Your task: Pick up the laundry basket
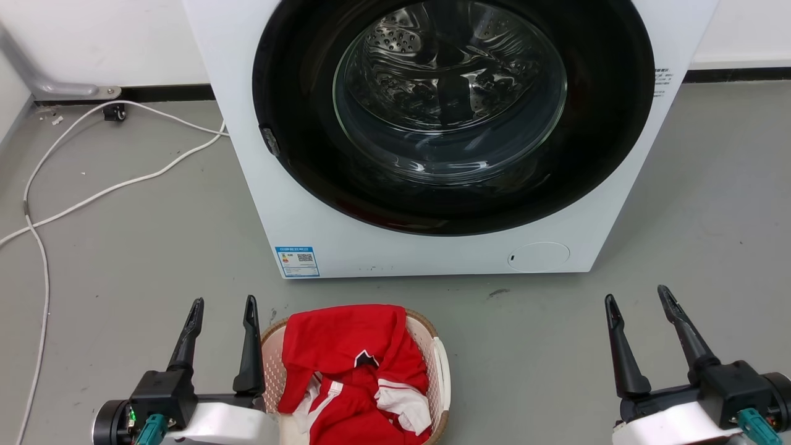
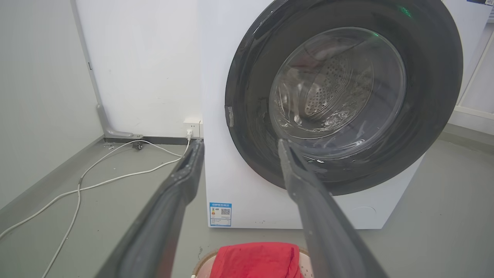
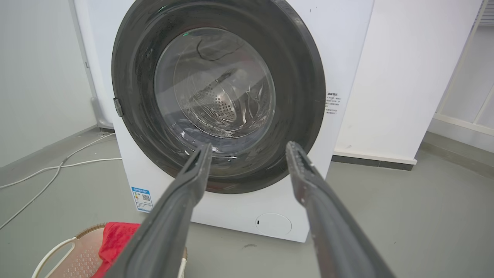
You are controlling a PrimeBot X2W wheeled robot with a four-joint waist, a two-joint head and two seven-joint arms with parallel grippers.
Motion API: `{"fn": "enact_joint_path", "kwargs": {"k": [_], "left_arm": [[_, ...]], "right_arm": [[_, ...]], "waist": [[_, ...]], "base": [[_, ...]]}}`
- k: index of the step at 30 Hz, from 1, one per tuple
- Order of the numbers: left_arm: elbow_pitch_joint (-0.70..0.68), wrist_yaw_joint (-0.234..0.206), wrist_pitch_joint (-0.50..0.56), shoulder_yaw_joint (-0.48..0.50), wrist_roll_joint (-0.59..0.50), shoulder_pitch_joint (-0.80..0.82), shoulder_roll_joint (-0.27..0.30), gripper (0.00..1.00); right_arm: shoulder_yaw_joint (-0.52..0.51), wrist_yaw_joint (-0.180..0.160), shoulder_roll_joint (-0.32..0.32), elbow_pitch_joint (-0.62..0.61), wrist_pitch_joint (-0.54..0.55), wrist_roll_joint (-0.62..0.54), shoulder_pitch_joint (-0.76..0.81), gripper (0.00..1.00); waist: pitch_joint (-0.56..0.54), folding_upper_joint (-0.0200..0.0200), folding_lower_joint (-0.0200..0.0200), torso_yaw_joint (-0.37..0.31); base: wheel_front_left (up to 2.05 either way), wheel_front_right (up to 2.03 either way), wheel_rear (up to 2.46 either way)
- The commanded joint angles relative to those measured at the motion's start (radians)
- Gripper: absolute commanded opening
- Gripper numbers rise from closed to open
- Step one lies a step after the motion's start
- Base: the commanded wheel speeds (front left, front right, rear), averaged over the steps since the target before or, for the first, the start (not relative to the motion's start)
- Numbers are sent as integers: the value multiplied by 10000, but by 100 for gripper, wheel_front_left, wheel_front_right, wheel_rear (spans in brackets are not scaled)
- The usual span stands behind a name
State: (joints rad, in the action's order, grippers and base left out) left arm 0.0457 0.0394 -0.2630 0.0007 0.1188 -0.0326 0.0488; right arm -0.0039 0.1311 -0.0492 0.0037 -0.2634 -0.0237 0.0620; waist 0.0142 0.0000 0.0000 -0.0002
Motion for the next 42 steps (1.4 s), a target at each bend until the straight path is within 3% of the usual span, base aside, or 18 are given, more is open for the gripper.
{"fn": "enact_joint_path", "kwargs": {"k": [1, 20, 31, 42], "left_arm": [[19, -15, -28, 12, 25, -96, 26, 100], [182, -16, -28, 185, 186, 28, 26, 100], [1550, 255, -26, 1160, -24, 1033, 19, 100], [4242, 745, -28, 1789, -257, 2808, 596, 100]], "right_arm": [[-31, -6, -19, 40, -21, 95, 105, 100], [83, -7, -19, 198, -21, 261, 53, 100], [1021, -7, -14, 1514, -20, 35, -1152, 100], [2232, -7, -14, 4422, -20, -126, -3369, 100]], "waist": [[-8, 0, 0, -1], [74, 0, 0, 21], [857, 0, 0, 158], [2204, 0, 0, 163]], "base": [[0, 0, 0], [0, 0, 0], [0, 0, 0], [0, 0, 0]]}}
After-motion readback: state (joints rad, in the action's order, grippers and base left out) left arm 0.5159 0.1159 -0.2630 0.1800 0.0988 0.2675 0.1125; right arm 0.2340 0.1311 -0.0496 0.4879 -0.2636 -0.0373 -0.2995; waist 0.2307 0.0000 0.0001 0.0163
